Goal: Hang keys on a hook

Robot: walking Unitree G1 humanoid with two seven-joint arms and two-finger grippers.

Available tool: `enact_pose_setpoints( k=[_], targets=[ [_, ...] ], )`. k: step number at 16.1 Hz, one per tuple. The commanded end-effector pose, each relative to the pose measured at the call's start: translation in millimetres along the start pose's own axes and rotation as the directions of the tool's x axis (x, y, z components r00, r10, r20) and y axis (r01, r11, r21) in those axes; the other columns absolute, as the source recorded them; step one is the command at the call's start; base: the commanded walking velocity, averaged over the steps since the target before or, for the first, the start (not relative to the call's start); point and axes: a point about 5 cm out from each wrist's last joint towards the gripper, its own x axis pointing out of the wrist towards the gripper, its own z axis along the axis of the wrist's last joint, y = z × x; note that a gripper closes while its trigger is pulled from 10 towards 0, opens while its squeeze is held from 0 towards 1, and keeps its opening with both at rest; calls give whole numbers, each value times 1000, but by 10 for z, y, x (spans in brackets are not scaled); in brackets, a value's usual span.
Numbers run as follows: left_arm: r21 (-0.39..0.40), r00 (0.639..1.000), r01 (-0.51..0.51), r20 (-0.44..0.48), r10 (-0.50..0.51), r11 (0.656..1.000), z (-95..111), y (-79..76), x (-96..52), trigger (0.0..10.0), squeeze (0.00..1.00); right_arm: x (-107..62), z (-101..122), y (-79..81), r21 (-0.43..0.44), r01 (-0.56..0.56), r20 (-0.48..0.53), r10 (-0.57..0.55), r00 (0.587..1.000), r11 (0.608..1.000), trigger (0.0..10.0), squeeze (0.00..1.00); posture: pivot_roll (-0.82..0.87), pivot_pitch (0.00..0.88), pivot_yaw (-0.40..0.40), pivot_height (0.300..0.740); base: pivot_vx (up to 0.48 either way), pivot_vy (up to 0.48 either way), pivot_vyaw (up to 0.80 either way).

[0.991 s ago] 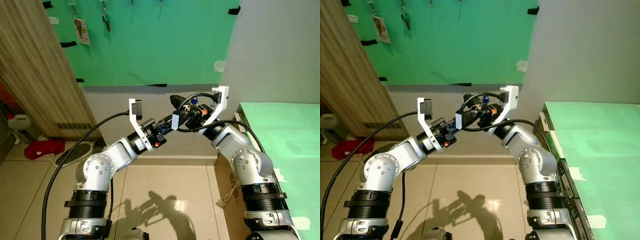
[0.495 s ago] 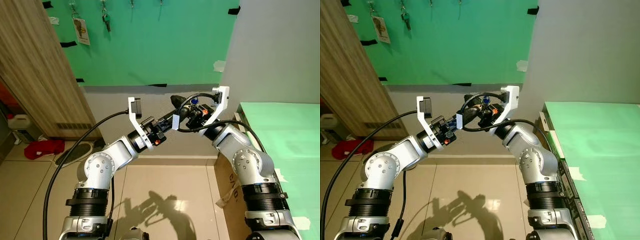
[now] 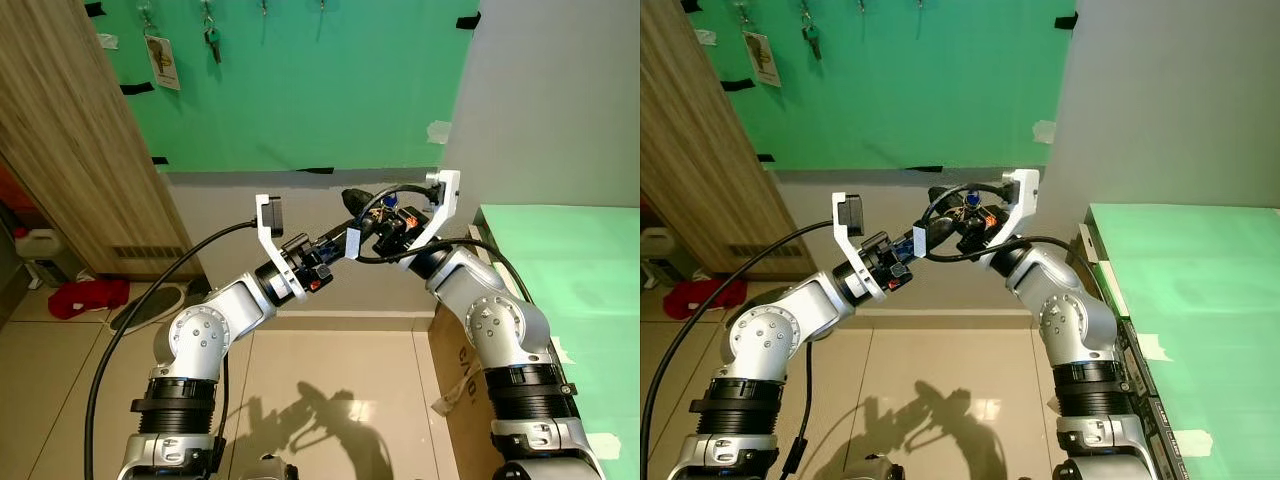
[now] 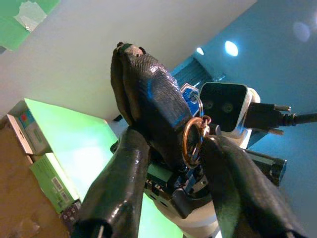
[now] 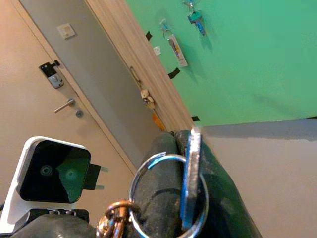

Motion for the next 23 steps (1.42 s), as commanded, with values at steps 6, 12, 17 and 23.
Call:
enact_pose_setpoints(
  k=[6, 12, 17, 23],
  targets=[
    [9, 1000, 11, 23, -11, 1000, 44, -16, 0, 0, 0, 38, 66, 18, -16, -3, 15, 3, 1000, 1000, 0, 0, -32, 0, 74, 708, 0, 0, 0],
    [22, 998, 27, 54, -28, 999, 104, -47, 9, 0, 0, 41, 58, 19, -12, -2, 19, 2, 1000, 1000, 0, 0, -28, 0, 76, 708, 0, 0, 0],
    [42, 997, 34, 65, -36, 999, 138, -72, 1, 0, 0, 45, 36, 13, -14, 3, 16, -3, 1000, 1000, 0, 0, -22, 0, 80, 708, 0, 0, 0],
    [94, 995, 57, 74, -64, 994, 248, -159, 10, 0, 0, 7, -19, -89, -189, 102, -21, -108, 994, 977, 10000, 1000, -22, 0, 84, 708, 0, 0, 0]
  ],
)
